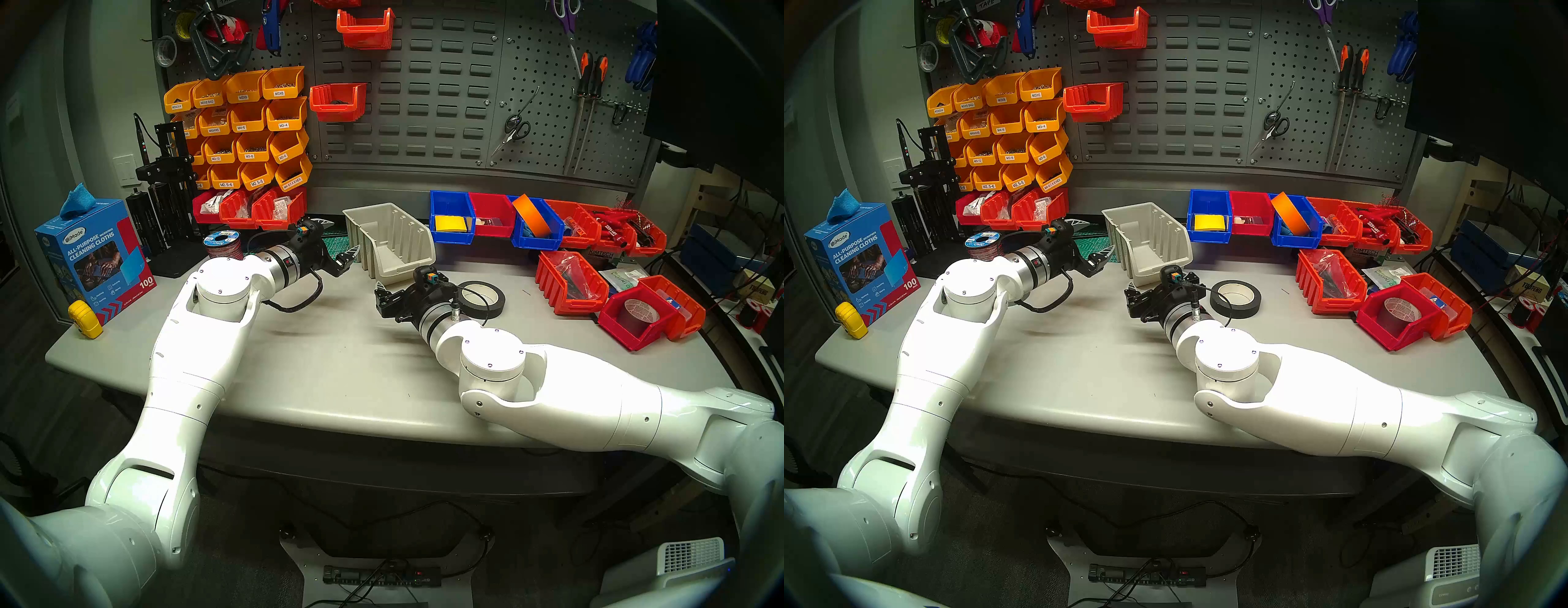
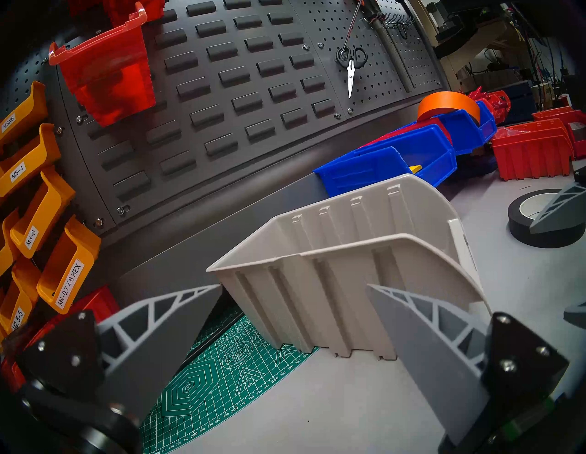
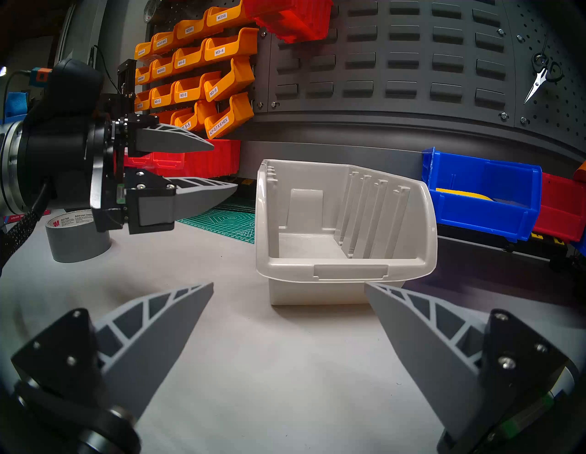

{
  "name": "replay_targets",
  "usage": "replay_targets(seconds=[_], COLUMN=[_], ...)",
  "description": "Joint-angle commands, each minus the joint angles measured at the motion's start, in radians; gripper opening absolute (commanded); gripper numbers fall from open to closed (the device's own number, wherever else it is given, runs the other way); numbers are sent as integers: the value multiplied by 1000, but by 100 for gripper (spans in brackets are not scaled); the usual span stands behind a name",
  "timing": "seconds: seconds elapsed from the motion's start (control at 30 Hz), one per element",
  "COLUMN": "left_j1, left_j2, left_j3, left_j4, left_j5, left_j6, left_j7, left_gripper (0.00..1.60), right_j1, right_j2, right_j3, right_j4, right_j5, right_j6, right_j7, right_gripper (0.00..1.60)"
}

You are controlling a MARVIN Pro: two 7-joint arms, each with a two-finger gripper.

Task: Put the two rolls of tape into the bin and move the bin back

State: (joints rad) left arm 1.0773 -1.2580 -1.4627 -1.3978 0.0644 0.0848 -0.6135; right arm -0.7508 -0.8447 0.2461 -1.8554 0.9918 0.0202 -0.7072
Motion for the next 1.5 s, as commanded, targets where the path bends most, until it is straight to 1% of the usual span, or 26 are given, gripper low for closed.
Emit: replay_targets(seconds=[0.0, 0.07, 0.13, 0.17, 0.23, 0.27, 0.37, 0.5, 0.67, 0.7, 0.77, 0.93, 0.97, 1.0, 1.17, 1.47], left_j1=[-28, -31, -37, -44, -47, -47, -47, -41, -30, -21, -16, 9, 14, 15, 33, 59], left_j2=[-10, -12, -11, -13, -12, -11, -6, 2, 33, 49, 55, 109, 114, 125, 161, 217], left_j3=[10, 12, 24, 28, 31, 31, 27, 10, -5, -12, -17, -29, -35, -37, -58, -92], left_j4=[-7, -7, -15, -24, -30, -48, -69, -102, -141, -156, -161, -197, -202, -209, -238, -260], left_j5=[14, 15, 34, 40, 44, 55, 59, 75, 97, 102, 101, 116, 115, 119, 122, 126], left_j6=[14, 18, 29, 55, 67, 88, 106, 133, 165, 189, 196, 250, 249, 268, 303, 331], left_j7=[14, 15, 27, 33, 34, 46, 51, 75, 76, 67, 61, 20, 16, 4, -42, -113], left_gripper=[160, 160, 160, 160, 160, 160, 160, 160, 160, 160, 160, 160, 160, 160, 160, 160], right_j1=[6, 6, 6, 6, 7, 7, 7, 7, 7, 7, 7, 8, 8, 8, 8, 8], right_j2=[1, 1, 1, 1, 1, 1, 1, 1, 1, 1, 1, 1, 1, 1, 1, 1], right_j3=[6, 6, 6, 6, 6, 6, 5, 5, 5, 5, 5, 4, 4, 4, 4, 4], right_j4=[-2, -2, -2, -2, -2, -2, -2, -2, -2, -2, -2, -2, -2, -2, -2, -2], right_j5=[0, 0, 0, 0, 0, 0, 0, 0, 0, 0, 0, 1, 1, 1, 1, 1], right_j6=[-2, -2, -2, -2, -2, -2, -2, -3, -3, -3, -3, -3, -3, -3, -3, -3], right_j7=[-1, -1, -1, -1, -1, -1, -1, -1, -1, -1, -1, -1, -1, -1, -1, -2], right_gripper=[160, 160, 160, 160, 160, 160, 160, 160, 160, 160, 160, 160, 160, 160, 160, 160])
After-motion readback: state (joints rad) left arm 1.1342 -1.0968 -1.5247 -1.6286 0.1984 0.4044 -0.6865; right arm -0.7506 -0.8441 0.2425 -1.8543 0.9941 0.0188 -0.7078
